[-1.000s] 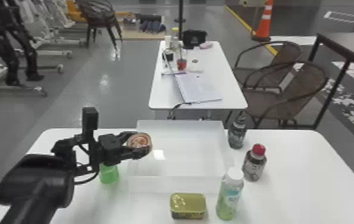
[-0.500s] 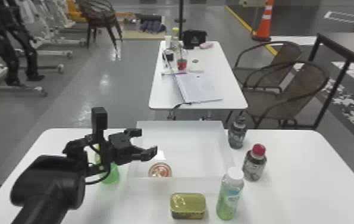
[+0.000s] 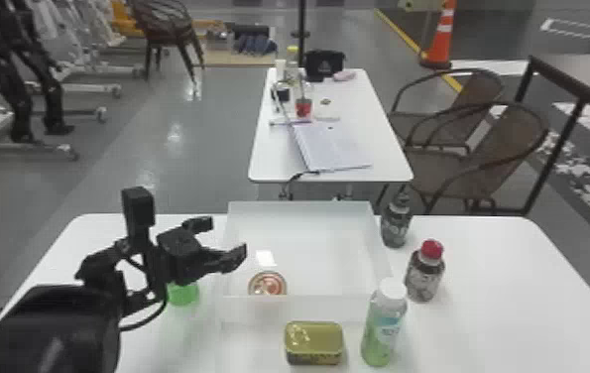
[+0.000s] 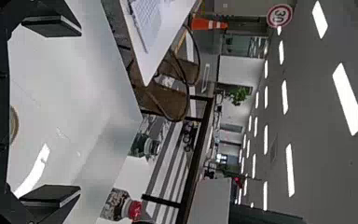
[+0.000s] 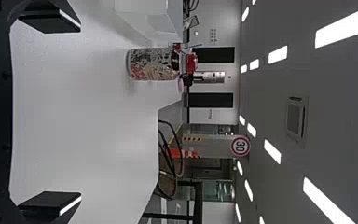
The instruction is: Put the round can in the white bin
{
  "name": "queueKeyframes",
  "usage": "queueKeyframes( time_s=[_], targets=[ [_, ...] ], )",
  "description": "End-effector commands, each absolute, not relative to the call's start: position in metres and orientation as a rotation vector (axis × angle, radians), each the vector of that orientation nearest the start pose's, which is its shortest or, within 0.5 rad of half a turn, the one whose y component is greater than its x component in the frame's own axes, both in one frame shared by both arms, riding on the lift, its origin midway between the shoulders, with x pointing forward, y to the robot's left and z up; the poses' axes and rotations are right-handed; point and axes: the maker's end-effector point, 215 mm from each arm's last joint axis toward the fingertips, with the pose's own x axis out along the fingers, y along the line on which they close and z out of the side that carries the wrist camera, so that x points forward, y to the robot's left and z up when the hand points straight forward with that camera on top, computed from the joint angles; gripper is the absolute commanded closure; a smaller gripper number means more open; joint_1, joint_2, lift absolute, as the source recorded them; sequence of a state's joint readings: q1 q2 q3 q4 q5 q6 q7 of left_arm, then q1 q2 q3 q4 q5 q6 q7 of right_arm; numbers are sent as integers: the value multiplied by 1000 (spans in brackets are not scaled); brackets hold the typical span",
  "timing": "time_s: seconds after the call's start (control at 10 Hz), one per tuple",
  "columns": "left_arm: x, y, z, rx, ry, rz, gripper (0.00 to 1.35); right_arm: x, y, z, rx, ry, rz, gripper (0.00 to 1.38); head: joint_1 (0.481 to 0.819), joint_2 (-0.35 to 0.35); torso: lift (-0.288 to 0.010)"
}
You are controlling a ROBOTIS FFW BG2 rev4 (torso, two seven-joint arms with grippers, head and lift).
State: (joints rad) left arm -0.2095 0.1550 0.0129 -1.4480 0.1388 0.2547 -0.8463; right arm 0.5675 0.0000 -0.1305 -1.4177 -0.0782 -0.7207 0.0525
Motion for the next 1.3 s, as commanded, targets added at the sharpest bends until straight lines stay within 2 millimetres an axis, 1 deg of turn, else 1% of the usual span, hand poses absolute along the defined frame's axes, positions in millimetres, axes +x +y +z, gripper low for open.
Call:
queueKeyframes(
  time_s=[0.0, 0.1, 0.2, 0.3, 0.5, 0.6, 0.7, 0.8, 0.9, 1.0, 1.2],
  targets=[
    [559, 158, -338, -67, 141, -717, 117, 335, -302, -470, -11, -3, -110, 35, 549, 0, -100],
    [545, 171, -344, -102, 138, -634, 117, 333, -304, -470, -9, -4, -114, 35, 549, 0, -100],
    [531, 185, -346, -111, 116, -556, 117, 333, -304, -470, -8, -4, -115, 35, 549, 0, -100],
    [513, 206, -348, -85, 89, -463, 117, 333, -304, -469, -7, -4, -116, 35, 549, 0, -100],
    [473, 250, -371, -110, 77, -263, 117, 330, -306, -468, -2, -4, -120, 35, 549, 0, -100],
    [447, 268, -383, -89, 74, -194, 117, 328, -306, -468, -1, -5, -121, 35, 549, 0, -100],
    [430, 280, -392, -63, 79, -160, 117, 326, -307, -466, 0, -11, -124, 35, 549, 0, -100],
    [414, 290, -398, 2, 77, -143, 117, 324, -308, -463, 4, -18, -126, 35, 549, 0, -100],
    [401, 296, -411, 14, 92, -128, 117, 323, -308, -462, 4, -21, -127, 35, 549, 0, -100],
    [394, 297, -419, 25, 97, -127, 117, 322, -308, -462, 5, -21, -128, 35, 549, 0, -100],
    [390, 288, -425, 5, 79, -142, 117, 321, -309, -460, 6, -23, -129, 35, 549, 0, -100]
  ],
)
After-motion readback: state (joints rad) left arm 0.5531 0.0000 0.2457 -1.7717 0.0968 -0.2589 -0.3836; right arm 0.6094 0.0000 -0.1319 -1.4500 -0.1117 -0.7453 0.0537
